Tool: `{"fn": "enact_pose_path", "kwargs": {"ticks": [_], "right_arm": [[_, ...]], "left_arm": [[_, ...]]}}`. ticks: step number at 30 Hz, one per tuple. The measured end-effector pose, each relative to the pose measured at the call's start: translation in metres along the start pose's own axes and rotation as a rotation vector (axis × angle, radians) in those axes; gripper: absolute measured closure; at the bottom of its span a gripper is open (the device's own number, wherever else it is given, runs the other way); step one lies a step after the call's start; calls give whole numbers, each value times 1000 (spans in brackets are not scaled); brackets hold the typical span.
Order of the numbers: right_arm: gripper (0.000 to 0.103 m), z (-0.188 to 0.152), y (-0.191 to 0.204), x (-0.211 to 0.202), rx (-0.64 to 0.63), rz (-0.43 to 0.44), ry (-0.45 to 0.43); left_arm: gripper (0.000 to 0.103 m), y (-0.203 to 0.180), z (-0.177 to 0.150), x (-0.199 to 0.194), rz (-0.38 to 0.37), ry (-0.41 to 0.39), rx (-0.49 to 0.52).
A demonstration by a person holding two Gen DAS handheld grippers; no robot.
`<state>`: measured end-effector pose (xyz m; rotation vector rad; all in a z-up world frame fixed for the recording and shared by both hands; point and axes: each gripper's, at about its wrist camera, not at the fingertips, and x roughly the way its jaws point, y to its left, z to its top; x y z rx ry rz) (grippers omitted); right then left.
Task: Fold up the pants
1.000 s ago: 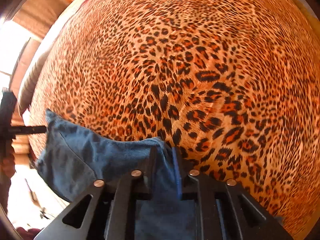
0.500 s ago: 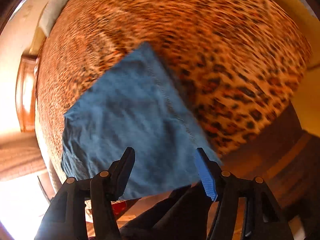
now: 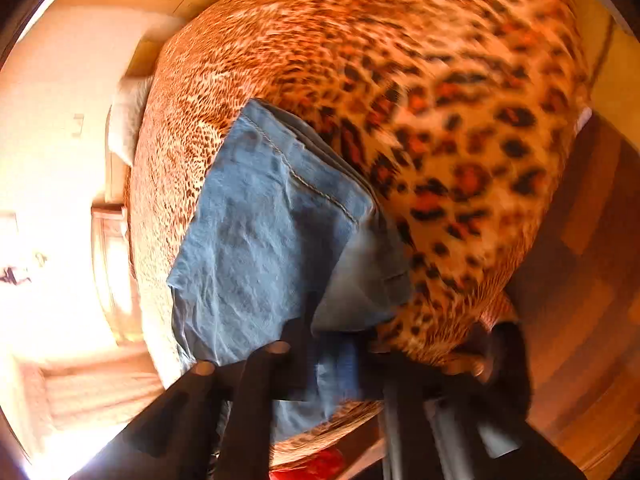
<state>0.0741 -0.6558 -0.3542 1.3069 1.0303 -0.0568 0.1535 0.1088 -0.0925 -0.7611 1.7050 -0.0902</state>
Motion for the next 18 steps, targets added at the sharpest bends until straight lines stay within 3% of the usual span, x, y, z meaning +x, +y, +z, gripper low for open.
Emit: {"fn": "enact_pose_path", "kwargs": {"ticks": [2, 4, 6, 9, 11, 14, 18], "right_arm": [[97, 12, 3, 12, 45, 31, 31], [98, 27, 21, 9, 37, 62, 37], [98, 39, 53, -14, -36, 148, -17], [98, 48, 90, -44, -200, 116, -80], [98, 50, 72, -33, -182, 44, -39], [98, 40, 17, -3, -73, -97, 63], [98, 26, -9, 0, 14, -75, 84]], "left_arm": [[67, -19, -1, 5, 14, -13, 20], [74, -32, -4, 0, -28, -19, -11], [75, -41, -12, -10, -78, -55, -23], [75, -49, -18, -2, -64, -68, -7], [74, -42, -21, 11, -37, -43, -27], [73, -31, -21, 26, -84, -11, -99], [70, -43, -22, 21, -73, 4, -43]]}}
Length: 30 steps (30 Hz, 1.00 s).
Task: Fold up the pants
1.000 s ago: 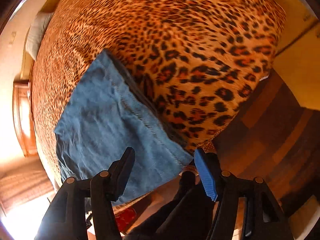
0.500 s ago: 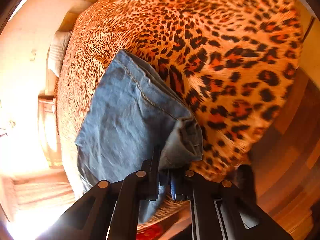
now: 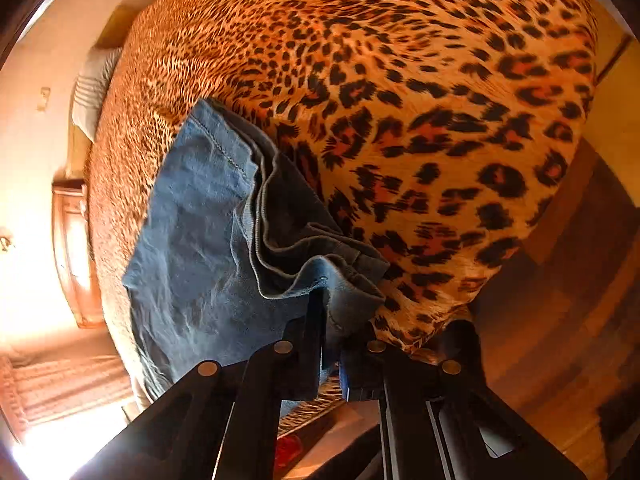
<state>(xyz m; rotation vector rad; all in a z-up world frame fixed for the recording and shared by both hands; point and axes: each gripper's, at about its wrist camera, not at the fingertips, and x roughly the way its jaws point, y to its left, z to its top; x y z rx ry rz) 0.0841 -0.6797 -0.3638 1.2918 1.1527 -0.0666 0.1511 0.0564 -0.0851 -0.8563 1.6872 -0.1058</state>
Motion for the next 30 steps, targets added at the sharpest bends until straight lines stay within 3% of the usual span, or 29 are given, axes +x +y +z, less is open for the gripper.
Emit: {"fn": "enact_pose_path", "kwargs": {"ticks": [4, 6, 9, 10, 11, 13, 16, 18, 20, 24, 27, 30], "right_arm": [[82, -1, 7, -10, -21, -46, 43], [76, 3, 10, -31, -30, -113, -10], [73, 17, 29, -56, -153, -206, -121], [72, 22, 40, -62, -188, -223, -147], [71, 28, 58, -65, -236, -226, -174], [59, 39, 92, -59, -310, -167, -176], [51, 36, 166, -18, -465, -43, -74], [51, 20, 223, 30, -602, 39, 70], [51, 2, 272, 76, -717, 57, 162], [47, -22, 340, 145, -949, -86, 228], [40, -34, 358, 174, -1068, -177, 285], [43, -48, 363, 190, -1177, -270, 301]], "left_arm": [[64, -17, 2, -16, -44, 52, 123], [57, -30, -2, -32, -36, 45, 220], [52, -49, 4, -63, 0, -30, 311], [44, -53, 11, -71, 21, -64, 312], [39, -56, 20, -77, 33, -103, 295], [32, -62, 41, -80, 17, -164, 252], [32, -79, 80, -54, 26, -141, 200], [33, -90, 99, -31, 47, -103, 172], [36, -99, 109, -14, 52, -75, 158], [35, -95, 118, -1, 32, -55, 133], [33, -73, 137, -4, -31, -60, 96], [36, -48, 142, -5, -93, -52, 35]]}}
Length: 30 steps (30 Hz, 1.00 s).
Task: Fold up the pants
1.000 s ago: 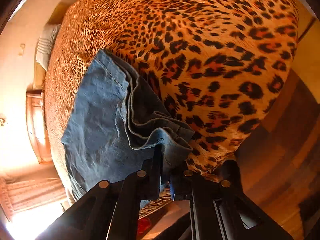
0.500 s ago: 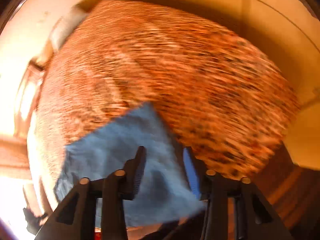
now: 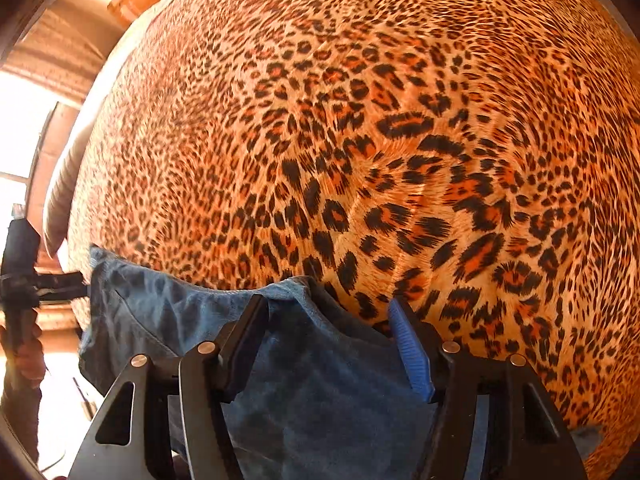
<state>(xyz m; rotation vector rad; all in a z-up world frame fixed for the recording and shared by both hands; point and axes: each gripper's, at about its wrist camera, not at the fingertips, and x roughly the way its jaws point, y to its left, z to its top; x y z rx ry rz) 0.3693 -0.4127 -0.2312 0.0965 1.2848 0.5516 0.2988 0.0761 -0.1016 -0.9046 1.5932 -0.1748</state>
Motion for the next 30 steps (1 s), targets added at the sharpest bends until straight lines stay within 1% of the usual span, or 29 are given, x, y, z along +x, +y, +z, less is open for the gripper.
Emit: {"fn": "enact_pose_path", "kwargs": {"ticks": [1, 2, 3, 4, 5, 6, 7, 8, 9, 10, 11, 12, 13, 15, 17, 18, 19, 20, 21, 22, 23, 25, 26, 27, 28, 29, 30], "right_arm": [[68, 1, 6, 2, -44, -3, -1], [86, 3, 13, 2, -68, 2, 3], [95, 4, 22, 0, -82, -20, 1], [98, 6, 29, -6, -97, -36, -27], [98, 7, 28, -9, -82, -23, -43], [98, 14, 23, -6, -47, -18, -32], [98, 14, 20, -3, -27, -36, -30], [98, 15, 18, 0, -11, -42, -26], [98, 8, 13, -3, 2, -33, -25], [98, 2, 9, -4, 10, -36, -26], [97, 2, 9, -5, 18, -37, -29], [93, 1, 8, -6, 29, -31, -35], [93, 0, 7, -9, 36, -30, -42], [91, 0, -1, -15, 58, -18, -48], [91, -2, -6, -23, 76, -13, -60], [88, -3, -1, -25, 94, 0, -75], [88, -5, -4, -31, 111, 14, -89], [85, -9, -5, -38, 132, 48, -102], [77, -14, -5, -48, 140, 82, -104], [73, -17, -4, -52, 140, 92, -108], [66, -22, -1, -56, 135, 97, -109], [65, -31, 3, -61, 130, 125, -80], [65, -35, 8, -60, 134, 139, -66], [65, -42, 12, -59, 141, 162, -43], [65, -50, 13, -60, 149, 186, -23], [65, -62, 14, -62, 157, 212, -7], [65, -68, 16, -64, 158, 219, 2]], "left_arm": [[50, 1, 3, 2, 2, 2, 5], [74, -4, 6, 5, 14, -1, 28], [76, -5, 10, 8, 22, -3, 51], [78, -9, 12, 9, 53, -22, 72], [80, -12, 15, 10, 87, -43, 85], [89, -6, 10, 4, 122, -62, 94], [91, -10, 10, 3, 152, -86, 96], [92, -11, 10, -3, 159, -102, 91], [92, -10, 9, -11, 157, -122, 81], [91, -8, 6, -21, 140, -132, 72], [87, -7, -2, -32, 108, -122, 74], [73, -5, -11, -38, 77, -101, 82], [51, -2, -24, -45, 46, -83, 86], [25, 10, -58, -57, 13, -81, 66], [24, 26, -93, -63, -36, -78, 30], [24, 36, -108, -61, -74, -62, -9], [24, 49, -121, -53, -118, -49, -73], [25, 65, -130, -48, -165, -36, -142], [25, 79, -136, -44, -203, -21, -202], [26, 91, -140, -35, -249, -8, -257], [28, 99, -141, -24, -272, -7, -307], [28, 115, -136, -14, -320, -10, -388], [29, 118, -133, -6, -346, -11, -419], [31, 121, -129, -2, -354, -16, -432], [36, 121, -124, 2, -327, -28, -435], [49, 121, -120, 3, -316, -41, -432], [59, 119, -116, 2, -296, -57, -412]]}}
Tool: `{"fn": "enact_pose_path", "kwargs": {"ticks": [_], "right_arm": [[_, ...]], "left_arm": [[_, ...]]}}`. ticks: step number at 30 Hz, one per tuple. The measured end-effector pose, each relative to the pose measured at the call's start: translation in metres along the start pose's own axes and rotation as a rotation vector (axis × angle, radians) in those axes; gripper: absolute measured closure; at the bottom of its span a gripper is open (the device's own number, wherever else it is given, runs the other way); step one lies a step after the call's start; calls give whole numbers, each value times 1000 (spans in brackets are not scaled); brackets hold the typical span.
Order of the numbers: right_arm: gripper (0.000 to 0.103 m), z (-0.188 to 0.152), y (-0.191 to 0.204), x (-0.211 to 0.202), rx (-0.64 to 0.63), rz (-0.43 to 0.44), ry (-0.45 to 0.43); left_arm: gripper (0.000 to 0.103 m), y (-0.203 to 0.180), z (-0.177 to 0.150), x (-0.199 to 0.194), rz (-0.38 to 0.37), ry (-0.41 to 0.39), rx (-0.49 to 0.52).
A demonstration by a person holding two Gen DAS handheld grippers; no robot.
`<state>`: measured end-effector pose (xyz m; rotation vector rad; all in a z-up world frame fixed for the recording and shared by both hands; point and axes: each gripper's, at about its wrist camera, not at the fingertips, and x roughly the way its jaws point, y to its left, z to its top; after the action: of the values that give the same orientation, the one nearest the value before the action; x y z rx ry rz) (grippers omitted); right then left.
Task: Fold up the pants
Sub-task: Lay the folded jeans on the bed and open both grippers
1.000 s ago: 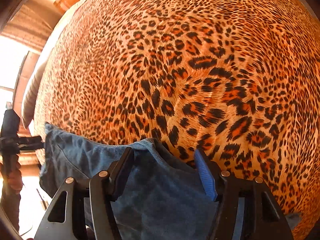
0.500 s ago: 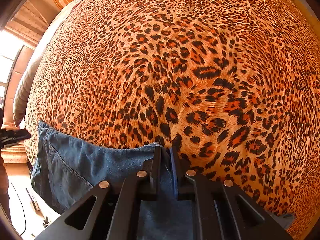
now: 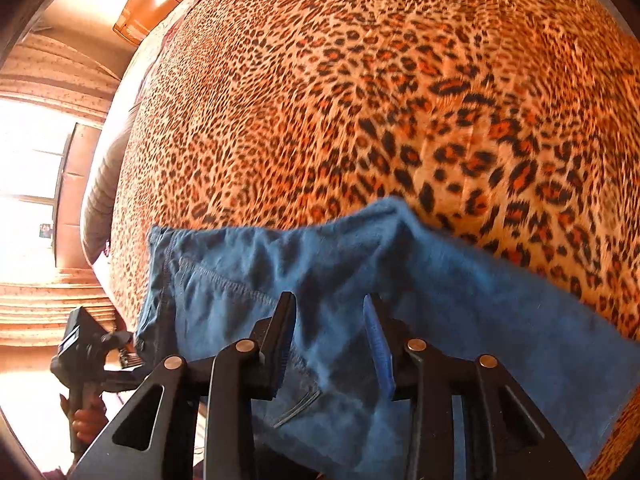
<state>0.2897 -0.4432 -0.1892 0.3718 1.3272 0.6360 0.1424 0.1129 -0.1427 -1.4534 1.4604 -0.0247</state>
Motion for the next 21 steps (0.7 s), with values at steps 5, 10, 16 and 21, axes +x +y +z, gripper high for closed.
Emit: {"fn": "enact_pose_path", "kwargs": {"ticks": [5, 10, 16, 21], "right_arm": [[60, -51, -31, -17, 79, -31, 2], [60, -92, -80, -37, 245, -35, -33], [60, -137, -120, -49, 385, -36, -43], [60, -168, -150, -59, 521, -35, -78]], "left_arm": [[94, -59, 3, -8, 92, -44, 283], [92, -107, -55, -14, 292, -261, 823], [90, -37, -45, 24, 350, -124, 705], [87, -22, -22, 13, 216, -67, 522]]}}
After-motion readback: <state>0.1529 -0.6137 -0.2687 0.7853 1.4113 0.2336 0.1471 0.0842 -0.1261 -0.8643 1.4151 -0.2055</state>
